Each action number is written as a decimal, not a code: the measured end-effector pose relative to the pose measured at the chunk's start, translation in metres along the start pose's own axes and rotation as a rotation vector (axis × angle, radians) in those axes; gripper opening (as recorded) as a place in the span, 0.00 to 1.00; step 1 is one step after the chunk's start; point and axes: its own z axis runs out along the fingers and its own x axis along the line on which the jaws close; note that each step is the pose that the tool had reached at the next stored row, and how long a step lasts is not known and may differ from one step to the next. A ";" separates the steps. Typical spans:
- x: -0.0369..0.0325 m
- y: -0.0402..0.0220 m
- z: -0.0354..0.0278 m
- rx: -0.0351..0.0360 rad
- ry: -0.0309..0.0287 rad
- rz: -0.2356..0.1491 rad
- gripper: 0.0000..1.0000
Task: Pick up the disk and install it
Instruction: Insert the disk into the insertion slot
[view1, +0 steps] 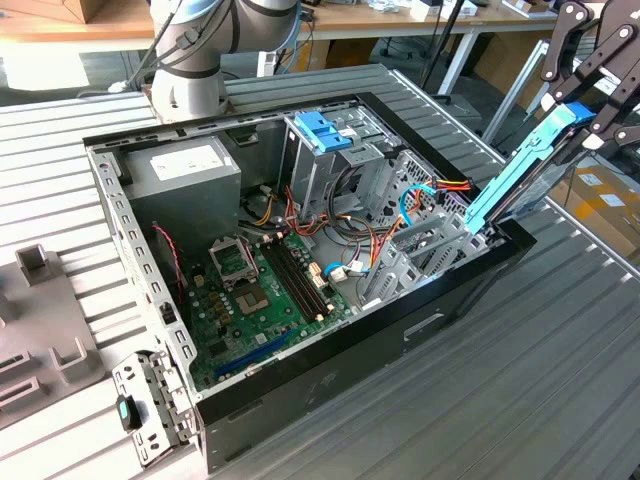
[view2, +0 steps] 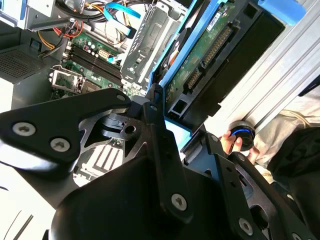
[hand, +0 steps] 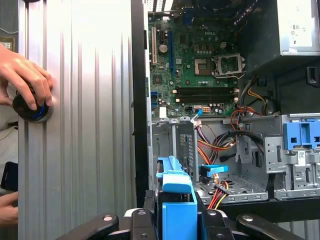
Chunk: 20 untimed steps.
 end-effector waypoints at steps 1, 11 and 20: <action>0.0000 0.0005 0.0001 0.0000 -0.0001 0.000 0.37; 0.0003 0.0057 0.0012 0.0000 -0.0001 0.000 0.37; 0.0005 0.0110 0.0023 -0.0001 0.0001 0.000 0.37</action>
